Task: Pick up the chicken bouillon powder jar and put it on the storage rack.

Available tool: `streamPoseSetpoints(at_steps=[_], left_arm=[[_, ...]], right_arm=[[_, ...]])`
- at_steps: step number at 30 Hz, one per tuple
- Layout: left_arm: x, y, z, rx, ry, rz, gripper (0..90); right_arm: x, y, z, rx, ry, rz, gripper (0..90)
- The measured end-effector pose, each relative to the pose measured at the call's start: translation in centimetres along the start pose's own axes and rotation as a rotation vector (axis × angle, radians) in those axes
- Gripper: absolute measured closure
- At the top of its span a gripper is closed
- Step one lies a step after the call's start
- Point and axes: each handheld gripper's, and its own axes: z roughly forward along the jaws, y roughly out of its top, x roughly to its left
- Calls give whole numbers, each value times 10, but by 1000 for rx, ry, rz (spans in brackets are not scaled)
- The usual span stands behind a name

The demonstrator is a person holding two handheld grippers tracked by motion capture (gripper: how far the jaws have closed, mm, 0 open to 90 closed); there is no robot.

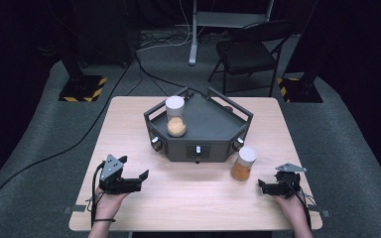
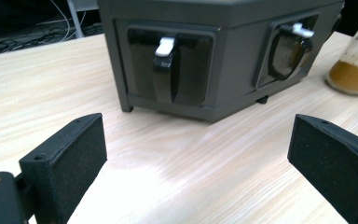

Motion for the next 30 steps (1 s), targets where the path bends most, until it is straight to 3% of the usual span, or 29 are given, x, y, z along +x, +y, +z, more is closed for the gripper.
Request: streamPoseSetpoints(at_steps=[5, 12, 30], left_arm=[[7, -15, 4, 27, -1, -9, 43], [12, -24, 10, 61, 4, -15, 45], [21, -21, 30, 221, 18, -30, 45]], right_arm=[[0, 0, 0, 0, 0, 0, 0], [0, 0, 0, 0, 0, 0, 0], [0, 0, 0, 0, -1, 0, 0]])
